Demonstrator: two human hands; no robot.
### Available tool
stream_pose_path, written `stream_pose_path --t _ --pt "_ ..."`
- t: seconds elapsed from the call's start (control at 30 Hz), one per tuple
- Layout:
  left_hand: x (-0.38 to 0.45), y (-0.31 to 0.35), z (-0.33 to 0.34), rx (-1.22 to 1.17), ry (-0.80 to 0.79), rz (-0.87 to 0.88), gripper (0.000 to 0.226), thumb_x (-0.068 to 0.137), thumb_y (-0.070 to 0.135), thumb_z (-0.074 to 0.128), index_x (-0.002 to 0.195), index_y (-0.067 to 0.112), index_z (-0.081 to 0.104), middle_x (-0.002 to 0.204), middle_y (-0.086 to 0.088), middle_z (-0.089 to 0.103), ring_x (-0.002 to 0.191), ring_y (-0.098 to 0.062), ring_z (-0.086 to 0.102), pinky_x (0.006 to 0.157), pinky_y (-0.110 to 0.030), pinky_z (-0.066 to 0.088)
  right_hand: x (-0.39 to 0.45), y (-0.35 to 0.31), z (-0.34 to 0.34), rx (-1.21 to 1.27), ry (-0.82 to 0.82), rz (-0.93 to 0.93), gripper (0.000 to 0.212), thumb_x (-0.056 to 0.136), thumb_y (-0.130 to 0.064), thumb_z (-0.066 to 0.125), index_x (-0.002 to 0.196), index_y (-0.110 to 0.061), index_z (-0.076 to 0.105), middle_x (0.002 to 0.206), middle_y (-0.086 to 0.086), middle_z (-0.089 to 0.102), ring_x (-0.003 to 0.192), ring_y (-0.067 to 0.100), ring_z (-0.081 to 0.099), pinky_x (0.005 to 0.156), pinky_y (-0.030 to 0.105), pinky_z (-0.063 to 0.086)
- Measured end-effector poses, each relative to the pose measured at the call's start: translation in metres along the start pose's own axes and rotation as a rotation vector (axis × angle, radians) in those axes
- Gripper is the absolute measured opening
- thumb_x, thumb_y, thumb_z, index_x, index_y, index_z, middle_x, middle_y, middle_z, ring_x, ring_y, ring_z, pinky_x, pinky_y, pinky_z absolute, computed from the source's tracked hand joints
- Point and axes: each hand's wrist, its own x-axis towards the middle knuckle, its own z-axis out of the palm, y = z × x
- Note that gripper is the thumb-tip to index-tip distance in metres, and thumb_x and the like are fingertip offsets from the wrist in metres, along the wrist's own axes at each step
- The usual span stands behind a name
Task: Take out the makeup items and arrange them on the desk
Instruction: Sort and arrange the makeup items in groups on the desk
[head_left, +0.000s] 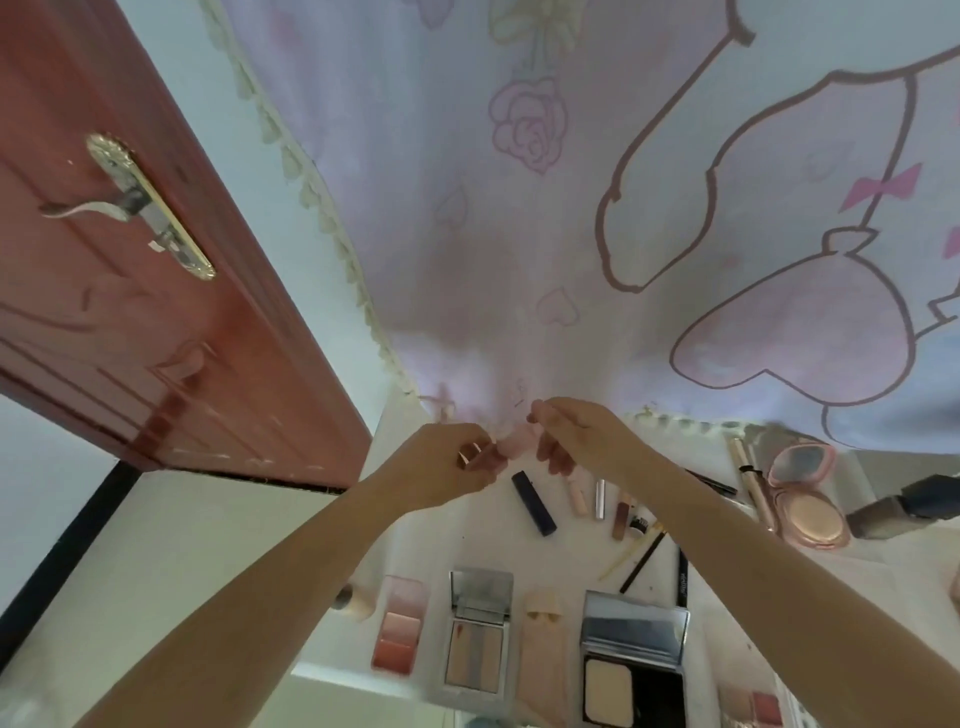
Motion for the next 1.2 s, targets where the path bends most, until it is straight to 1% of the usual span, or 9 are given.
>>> stream_pose_path --t 0.13,0.2,0.33,0.47,0.67,0.8,0.93,1.03,1.2 --pt "-0.012 -0.04 -0.001 -0.211 0.098 -0.164 0.009 0.081 0.018 0.062 0.077 0.022 0.055 0.077 0.013 0.063 0.081 -0.007 0.062 0.075 -0.018 0.047 0.018 0.045 0.043 -0.363 -0.105 0.022 0.026 0.095 -0.029 0.04 0.075 -0.015 0.05 0.07 -0.005 0.049 0.074 0.016 0.051 0.071 0.022 0.04" --pt "-0.019 -0.058 -0.011 -0.287 0.107 -0.179 0.027 0.081 0.008 0.061 0.064 0.03 0.057 0.061 0.02 0.06 0.068 0.004 0.059 0.065 -0.004 0.042 0.02 0.069 0.061 -0.544 -0.221 0.011 0.022 0.095 -0.027 0.039 0.074 -0.023 0.046 0.077 -0.006 0.048 0.088 0.018 0.051 0.082 0.027 0.035" --pt "-0.022 -0.095 -0.032 -0.174 -0.028 -0.234 0.01 0.078 0.017 0.068 0.069 0.021 0.064 0.066 0.013 0.054 0.065 -0.003 0.051 0.061 -0.008 0.037 0.022 0.1 0.085 -0.606 -0.336 0.004 0.036 0.095 -0.023 0.038 0.128 -0.01 0.044 0.134 0.006 0.044 0.124 0.019 0.041 0.1 0.021 0.026" --pt "-0.015 -0.125 -0.017 -0.1 -0.11 -0.205 0.038 0.077 0.008 0.068 0.049 0.03 0.055 0.054 0.016 0.051 0.054 -0.003 0.041 0.057 -0.008 0.031 0.028 0.114 0.098 -0.757 -0.345 -0.097 0.038 0.096 -0.017 0.033 0.133 -0.012 0.039 0.143 0.005 0.034 0.13 0.015 0.034 0.106 0.02 0.019" --pt "0.006 -0.145 0.027 -0.115 -0.142 -0.158 0.002 0.074 0.006 0.07 0.075 0.008 0.069 0.087 -0.008 0.069 0.077 -0.017 0.061 0.079 -0.029 0.048 0.03 0.122 0.106 -0.921 -0.365 -0.085 0.036 0.095 -0.016 0.034 0.13 -0.011 0.043 0.15 0.007 0.019 0.137 0.016 0.021 0.11 0.025 0.015" --pt "0.013 -0.153 0.045 -0.165 -0.069 -0.131 0.009 0.075 0.006 0.069 0.084 0.003 0.068 0.091 -0.014 0.066 0.078 -0.02 0.058 0.078 -0.032 0.046 0.028 0.124 0.104 -0.875 -0.367 -0.048 0.041 0.095 -0.016 0.036 0.136 -0.014 0.036 0.153 0.004 0.01 0.141 0.012 0.011 0.111 0.02 0.012" --pt "0.015 -0.159 0.052 -0.18 -0.051 -0.129 0.007 0.075 0.005 0.068 0.082 0.003 0.066 0.089 -0.017 0.066 0.077 -0.025 0.057 0.077 -0.033 0.046 0.022 0.116 0.099 -0.805 -0.237 -0.098 0.034 0.09 -0.011 0.047 0.124 -0.008 0.052 0.136 0.01 0.045 0.126 0.021 0.042 0.104 0.023 0.029" --pt "0.013 -0.165 0.054 -0.225 -0.035 -0.164 0.007 0.075 0.005 0.068 0.082 0.007 0.067 0.087 -0.011 0.066 0.076 -0.021 0.056 0.074 -0.025 0.045 0.019 0.112 0.091 -0.921 0.12 -0.159 0.034 0.064 -0.008 0.078 0.096 -0.002 0.067 0.089 0.015 0.065 0.078 0.032 0.064 0.068 0.034 0.055" --pt "0.01 -0.173 0.053 -0.197 -0.06 -0.206 0.017 0.076 0.002 0.062 0.085 0.016 0.062 0.078 0.01 0.057 0.073 -0.009 0.051 0.06 -0.002 0.037 0.026 0.12 0.083 -0.979 0.101 0.229 0.037 0.092 -0.034 0.042 0.119 -0.01 0.05 0.121 0.007 0.046 0.114 0.023 0.043 0.089 0.028 0.041"
